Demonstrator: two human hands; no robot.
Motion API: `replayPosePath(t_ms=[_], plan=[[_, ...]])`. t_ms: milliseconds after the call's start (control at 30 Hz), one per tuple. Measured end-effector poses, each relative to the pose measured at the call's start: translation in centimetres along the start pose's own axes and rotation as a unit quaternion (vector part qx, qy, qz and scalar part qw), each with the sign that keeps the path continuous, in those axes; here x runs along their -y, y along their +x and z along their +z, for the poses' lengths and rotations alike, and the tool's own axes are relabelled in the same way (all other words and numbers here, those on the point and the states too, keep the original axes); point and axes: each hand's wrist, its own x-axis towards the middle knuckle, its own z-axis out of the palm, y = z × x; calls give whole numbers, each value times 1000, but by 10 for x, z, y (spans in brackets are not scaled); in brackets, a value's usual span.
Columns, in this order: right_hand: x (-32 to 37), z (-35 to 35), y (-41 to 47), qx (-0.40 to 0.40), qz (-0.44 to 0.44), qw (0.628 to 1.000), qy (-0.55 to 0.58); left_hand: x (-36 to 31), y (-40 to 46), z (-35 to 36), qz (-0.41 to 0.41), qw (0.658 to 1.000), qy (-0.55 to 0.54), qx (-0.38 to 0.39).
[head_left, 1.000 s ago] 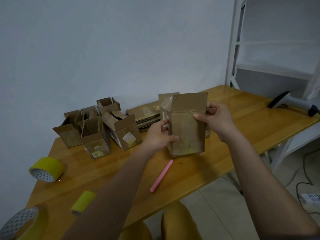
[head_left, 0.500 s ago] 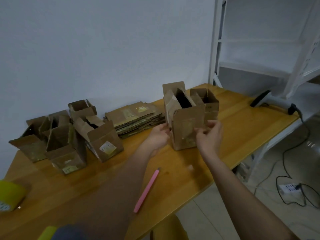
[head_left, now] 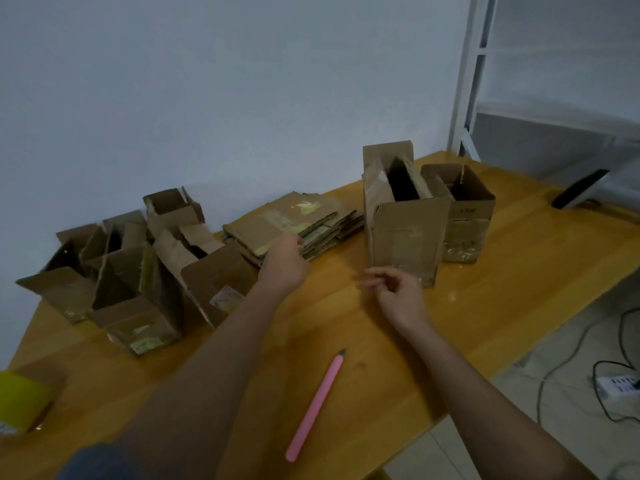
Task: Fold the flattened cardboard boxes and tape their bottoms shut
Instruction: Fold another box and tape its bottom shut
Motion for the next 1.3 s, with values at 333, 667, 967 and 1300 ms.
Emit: replayPosePath(t_ms=[333, 667, 967, 1300], plan=[[-7, -3, 28, 36, 15, 995, -96, 16, 50, 29, -57, 982, 147, 105], [-8, 6, 43, 49, 56, 974, -216, -2, 46, 32, -28, 984, 175, -23], [-10, 17, 44, -1, -5, 981, -194, 20, 46, 31, -78, 974, 161, 140], [9, 8, 31, 59, 19, 996, -68, -4, -8, -18, 62, 990, 117, 38]])
